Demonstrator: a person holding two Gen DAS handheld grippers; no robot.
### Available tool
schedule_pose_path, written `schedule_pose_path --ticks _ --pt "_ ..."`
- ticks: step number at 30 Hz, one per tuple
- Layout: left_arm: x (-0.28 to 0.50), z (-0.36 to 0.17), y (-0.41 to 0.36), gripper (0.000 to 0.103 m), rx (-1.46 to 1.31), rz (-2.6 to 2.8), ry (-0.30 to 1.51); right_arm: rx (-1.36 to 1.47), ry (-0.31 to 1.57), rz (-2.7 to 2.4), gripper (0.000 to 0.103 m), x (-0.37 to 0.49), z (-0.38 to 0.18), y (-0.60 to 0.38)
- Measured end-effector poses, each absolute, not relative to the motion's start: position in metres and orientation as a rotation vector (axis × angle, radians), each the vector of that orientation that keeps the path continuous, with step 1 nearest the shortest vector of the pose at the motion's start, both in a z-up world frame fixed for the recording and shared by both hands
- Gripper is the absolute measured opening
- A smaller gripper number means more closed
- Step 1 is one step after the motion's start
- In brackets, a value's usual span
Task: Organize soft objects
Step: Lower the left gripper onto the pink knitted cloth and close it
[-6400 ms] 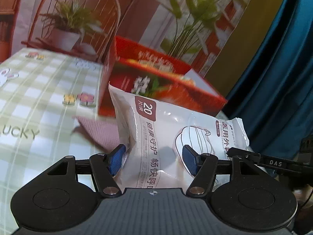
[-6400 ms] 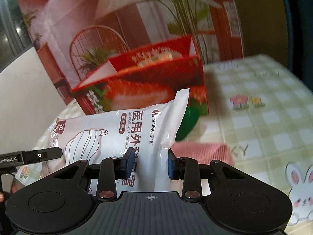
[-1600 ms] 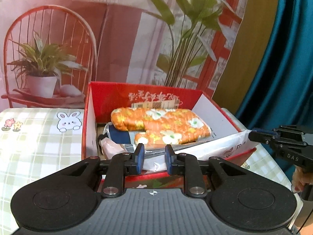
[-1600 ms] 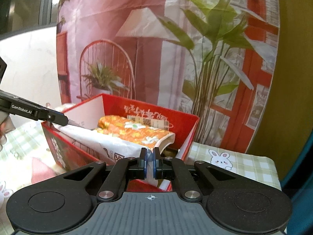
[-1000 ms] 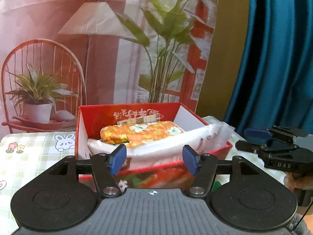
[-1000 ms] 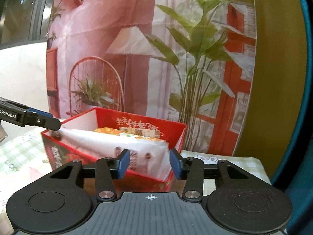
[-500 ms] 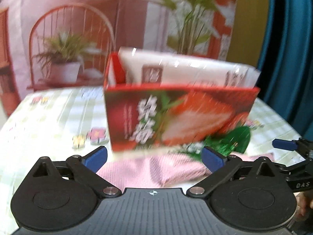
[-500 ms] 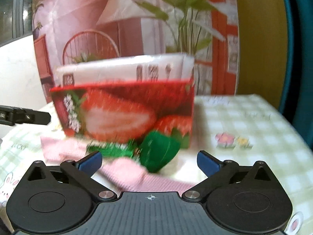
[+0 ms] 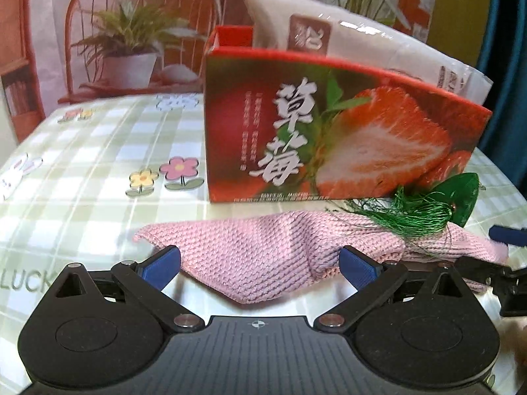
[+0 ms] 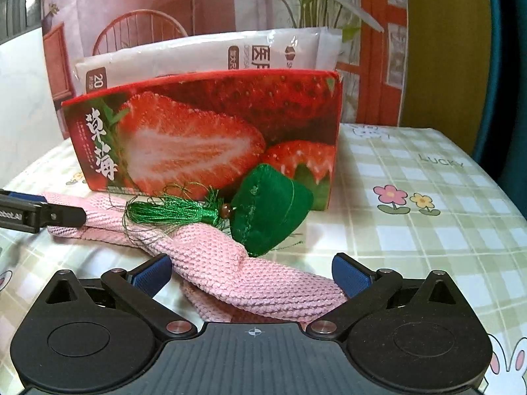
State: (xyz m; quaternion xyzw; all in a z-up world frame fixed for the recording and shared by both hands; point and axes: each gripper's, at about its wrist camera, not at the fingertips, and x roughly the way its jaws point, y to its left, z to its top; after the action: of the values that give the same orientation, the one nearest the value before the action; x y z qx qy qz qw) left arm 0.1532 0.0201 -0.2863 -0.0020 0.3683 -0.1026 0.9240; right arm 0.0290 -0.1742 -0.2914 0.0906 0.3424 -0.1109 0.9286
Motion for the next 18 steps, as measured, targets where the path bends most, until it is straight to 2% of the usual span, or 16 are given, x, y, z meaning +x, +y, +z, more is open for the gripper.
schedule_pose_path --ticks 4,5,10,12,13,18 --pt "0.153 -0.292 0.021 0.101 -0.010 -0.226 0.735 0.205 0.742 -0.202 0.103 0.032 -0.295 -0.174" --pt "0.152 -0.292 0.019 0.098 0.000 -0.227 0.727 0.195 0.746 -0.206 0.103 0.033 -0.295 -0.173" --pt "0.146 -0.291 0.009 0.075 0.042 -0.280 0.694 0.175 0.757 -0.205 0.103 0.035 -0.295 -0.170" --pt "0.145 -0.292 0.005 0.062 0.055 -0.306 0.700 0.174 0.755 -0.203 0.103 0.034 -0.295 -0.170" --pt "0.145 -0.293 0.005 0.060 0.049 -0.316 0.702 0.175 0.752 -0.202 0.103 0.033 -0.295 -0.171" --pt "0.145 -0.296 0.007 0.031 0.026 -0.355 0.719 0.182 0.722 -0.195 0.103 0.030 -0.293 -0.171"
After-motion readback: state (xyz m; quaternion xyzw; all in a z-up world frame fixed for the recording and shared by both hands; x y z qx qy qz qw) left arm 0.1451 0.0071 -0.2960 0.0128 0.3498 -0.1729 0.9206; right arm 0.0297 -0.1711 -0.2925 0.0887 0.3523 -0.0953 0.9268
